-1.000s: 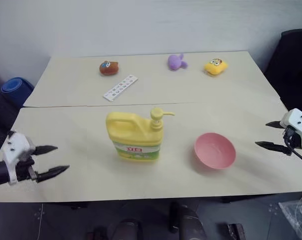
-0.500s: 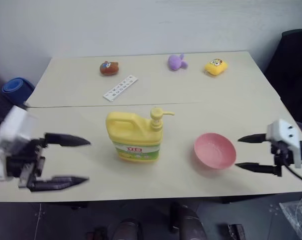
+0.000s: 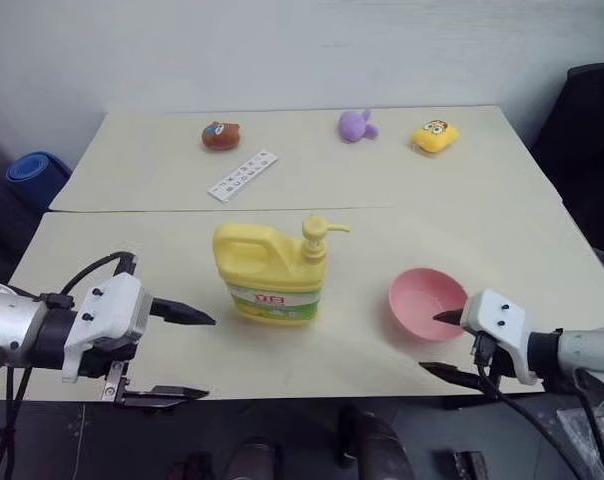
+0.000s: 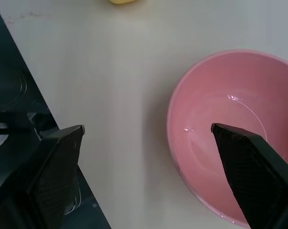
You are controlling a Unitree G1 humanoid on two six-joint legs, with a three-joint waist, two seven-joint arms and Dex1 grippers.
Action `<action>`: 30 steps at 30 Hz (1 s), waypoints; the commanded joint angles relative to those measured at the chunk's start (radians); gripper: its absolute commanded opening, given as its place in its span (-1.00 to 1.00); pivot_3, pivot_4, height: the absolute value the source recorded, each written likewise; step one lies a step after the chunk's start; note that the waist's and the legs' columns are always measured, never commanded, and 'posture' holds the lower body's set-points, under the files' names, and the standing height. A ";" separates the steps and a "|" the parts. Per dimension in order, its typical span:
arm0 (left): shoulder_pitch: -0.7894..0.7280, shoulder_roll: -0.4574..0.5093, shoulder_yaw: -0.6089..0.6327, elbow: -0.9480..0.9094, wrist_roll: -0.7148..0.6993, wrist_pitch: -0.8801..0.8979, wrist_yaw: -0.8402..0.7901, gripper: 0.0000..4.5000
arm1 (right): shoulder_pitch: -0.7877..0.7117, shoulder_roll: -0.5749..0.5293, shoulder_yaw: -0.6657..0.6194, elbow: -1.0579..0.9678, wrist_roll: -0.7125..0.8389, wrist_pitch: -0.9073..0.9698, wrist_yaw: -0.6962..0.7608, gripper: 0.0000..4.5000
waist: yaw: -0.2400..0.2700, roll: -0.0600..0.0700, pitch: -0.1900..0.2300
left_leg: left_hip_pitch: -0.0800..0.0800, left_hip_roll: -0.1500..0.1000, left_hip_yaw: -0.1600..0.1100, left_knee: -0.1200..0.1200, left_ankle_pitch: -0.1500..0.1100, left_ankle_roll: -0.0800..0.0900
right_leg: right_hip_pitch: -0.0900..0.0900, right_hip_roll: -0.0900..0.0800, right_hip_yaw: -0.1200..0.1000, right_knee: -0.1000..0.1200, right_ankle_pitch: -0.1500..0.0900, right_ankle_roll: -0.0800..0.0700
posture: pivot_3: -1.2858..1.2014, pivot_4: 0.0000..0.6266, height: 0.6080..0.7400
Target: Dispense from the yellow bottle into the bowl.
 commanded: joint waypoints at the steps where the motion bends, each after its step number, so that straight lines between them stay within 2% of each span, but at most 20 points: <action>1: -0.039 -0.008 -0.020 0.015 -0.007 -0.002 0.034 1.00 | 0.002 0.043 0.075 -0.002 -0.062 -0.027 -0.082 0.56 | -0.001 0.000 0.000 | 0.000 0.000 0.000 0.000 0.000 0.000 | 0.000 0.000 0.000 0.000 0.000 0.000 | 0.03 -0.52 1.00; 2: -0.045 -0.006 -0.019 0.013 -0.015 0.005 0.038 1.00 | 0.000 0.052 0.097 0.008 -0.092 -0.036 -0.109 0.42 | -0.002 -0.001 0.000 | 0.000 0.000 0.000 0.000 0.000 0.000 | 0.000 0.000 0.000 0.000 0.000 0.000 | 0.03 -0.52 1.00; 11: -0.092 0.003 -0.027 -0.008 -0.076 0.066 0.079 1.00 | -0.042 0.117 0.186 0.070 -0.179 -0.072 -0.207 0.42 | -0.004 -0.002 0.000 | 0.001 0.000 0.001 -0.001 0.000 0.000 | 0.000 0.001 0.001 0.001 0.000 0.000 | 0.03 -0.52 1.00; 14: -0.090 0.004 -0.032 -0.019 -0.076 0.068 0.084 1.00 | -0.056 0.141 0.191 0.089 -0.196 -0.086 -0.230 0.16 | -0.004 -0.002 0.000 | 0.001 0.000 0.002 -0.001 0.000 0.000 | 0.000 0.001 0.001 0.001 0.000 0.000 | 0.03 -0.52 1.00; 19: -0.092 0.004 -0.041 -0.019 -0.073 0.067 0.087 1.00 | -0.078 0.151 0.209 0.094 -0.203 -0.083 -0.226 -0.51 | -0.004 -0.002 0.000 | 0.001 0.000 0.002 -0.001 0.000 0.000 | 0.000 0.001 0.001 0.001 0.000 0.000 | 0.03 -0.52 1.00; 24: -0.104 0.005 -0.058 -0.014 -0.070 0.065 0.091 1.00 | -0.099 0.154 0.223 0.097 -0.205 -0.069 -0.227 -0.51 | -0.004 -0.002 0.000 | 0.002 0.000 0.002 -0.001 0.000 0.000 | 0.000 0.001 0.001 0.001 0.000 0.000 | 0.03 -0.52 1.00; 27: -0.114 0.004 -0.070 -0.007 -0.064 0.058 0.092 1.00 | -0.107 0.160 0.228 0.102 -0.206 -0.063 -0.230 -0.78 | -0.004 -0.002 0.000 | 0.002 0.001 0.002 -0.001 0.000 0.000 | 0.000 0.001 0.001 0.001 0.000 0.000 | 0.03 -0.52 1.00; 28: -0.119 0.003 -0.075 -0.007 -0.065 0.058 0.095 1.00 | -0.109 0.159 0.231 0.103 -0.207 -0.063 -0.227 -0.93 | -0.004 -0.002 0.000 | 0.002 0.001 0.002 -0.001 0.000 0.000 | 0.000 0.001 0.001 0.001 0.000 0.000 | 0.03 -0.52 1.00; 30: -0.131 0.001 -0.084 -0.004 -0.066 0.058 0.100 1.00 | -0.115 0.158 0.237 0.107 -0.209 -0.062 -0.225 -0.97 | -0.004 -0.004 -0.001 | 0.002 0.000 0.002 -0.001 0.000 0.000 | 0.000 0.001 0.002 0.001 0.000 0.000 | 0.03 -0.52 1.00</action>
